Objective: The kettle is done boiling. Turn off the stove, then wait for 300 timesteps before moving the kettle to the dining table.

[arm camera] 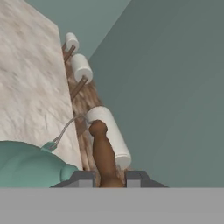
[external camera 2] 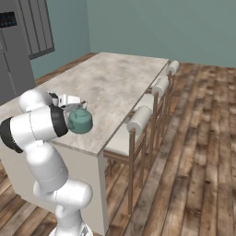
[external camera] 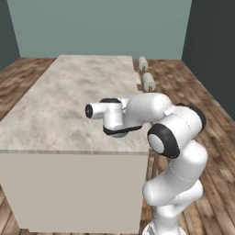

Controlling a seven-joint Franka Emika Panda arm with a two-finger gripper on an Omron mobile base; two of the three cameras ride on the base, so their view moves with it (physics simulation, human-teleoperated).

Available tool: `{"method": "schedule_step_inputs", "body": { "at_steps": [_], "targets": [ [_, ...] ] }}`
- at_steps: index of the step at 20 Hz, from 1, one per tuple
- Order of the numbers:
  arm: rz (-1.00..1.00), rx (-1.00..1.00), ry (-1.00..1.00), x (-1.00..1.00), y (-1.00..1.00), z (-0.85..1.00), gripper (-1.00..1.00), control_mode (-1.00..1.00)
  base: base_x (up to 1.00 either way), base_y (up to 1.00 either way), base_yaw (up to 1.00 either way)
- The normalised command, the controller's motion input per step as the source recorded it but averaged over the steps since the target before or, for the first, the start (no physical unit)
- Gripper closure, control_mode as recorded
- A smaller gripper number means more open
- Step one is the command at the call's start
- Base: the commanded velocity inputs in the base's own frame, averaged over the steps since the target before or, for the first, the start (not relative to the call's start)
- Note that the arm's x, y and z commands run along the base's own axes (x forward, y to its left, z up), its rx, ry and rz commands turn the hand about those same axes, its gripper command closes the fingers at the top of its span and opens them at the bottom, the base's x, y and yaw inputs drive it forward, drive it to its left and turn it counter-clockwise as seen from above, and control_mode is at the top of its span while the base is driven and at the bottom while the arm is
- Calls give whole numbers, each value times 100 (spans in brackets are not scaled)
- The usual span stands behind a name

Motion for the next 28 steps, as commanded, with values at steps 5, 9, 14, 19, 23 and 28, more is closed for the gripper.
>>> {"method": "schedule_step_inputs", "body": {
  "at_steps": [5,9,14,19,23,28],
  "targets": [
    [0,0,0,9,0,-6,100,-100,0,0,0],
    [0,0,0,14,0,-8,100,-100,0,0,0],
    [0,0,0,13,0,-9,100,-100,0,0,0],
    [0,0,0,14,0,-10,100,-100,0,0,0],
    [0,0,0,14,0,-10,100,-100,0,0,0],
    [0,0,0,16,0,-10,100,-100,0,0,0]
  ]
}}
